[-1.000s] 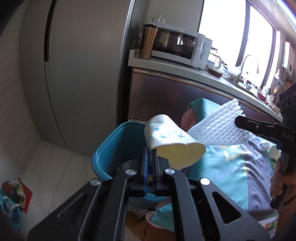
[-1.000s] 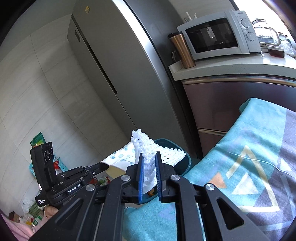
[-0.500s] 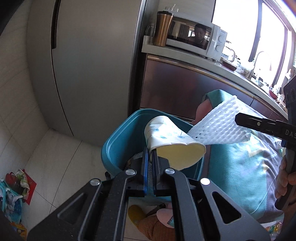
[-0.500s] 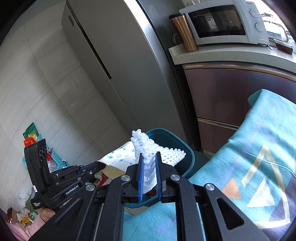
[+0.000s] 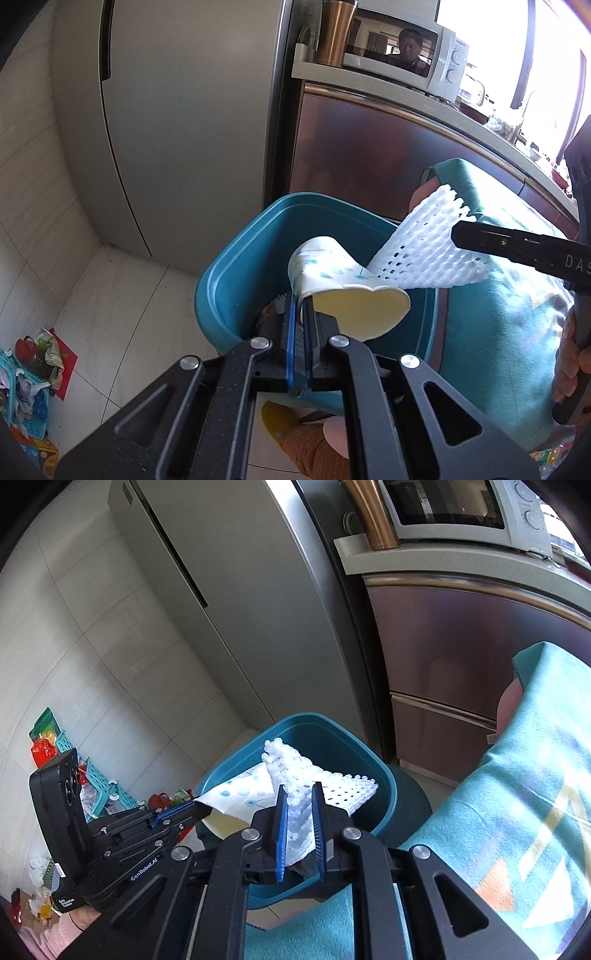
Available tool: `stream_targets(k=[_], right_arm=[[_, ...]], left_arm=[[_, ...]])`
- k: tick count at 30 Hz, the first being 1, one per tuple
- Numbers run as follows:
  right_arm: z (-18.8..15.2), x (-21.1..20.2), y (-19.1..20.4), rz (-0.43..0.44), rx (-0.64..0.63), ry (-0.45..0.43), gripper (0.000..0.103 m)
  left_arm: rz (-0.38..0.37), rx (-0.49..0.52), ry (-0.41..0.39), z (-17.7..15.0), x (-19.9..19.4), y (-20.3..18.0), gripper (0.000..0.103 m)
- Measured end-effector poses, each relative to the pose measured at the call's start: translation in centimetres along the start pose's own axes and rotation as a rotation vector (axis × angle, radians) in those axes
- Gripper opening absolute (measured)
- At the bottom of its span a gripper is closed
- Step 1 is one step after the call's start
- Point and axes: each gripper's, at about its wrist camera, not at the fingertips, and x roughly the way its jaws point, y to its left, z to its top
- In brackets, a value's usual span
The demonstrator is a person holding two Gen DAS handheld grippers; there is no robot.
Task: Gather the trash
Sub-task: 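Carry the container and foam net to the teal bin and open both tools, then move both open tools back over the table toward the wrappers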
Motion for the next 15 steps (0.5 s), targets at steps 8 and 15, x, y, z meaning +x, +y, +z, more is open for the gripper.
stream_targets(k=[8,15], right_arm=[[0.0,0.7,0.0,0.003,0.009,0.017,0.028],[-0.1,0.6,-0.5,0.007,0.019,0.011,0.032]], left_arm=[[0.013,0.005,0.033,-0.1,2.3,-0.7,0.010],[0.001,0.001,0.030,-0.2,2.6,-0.9,0.018]])
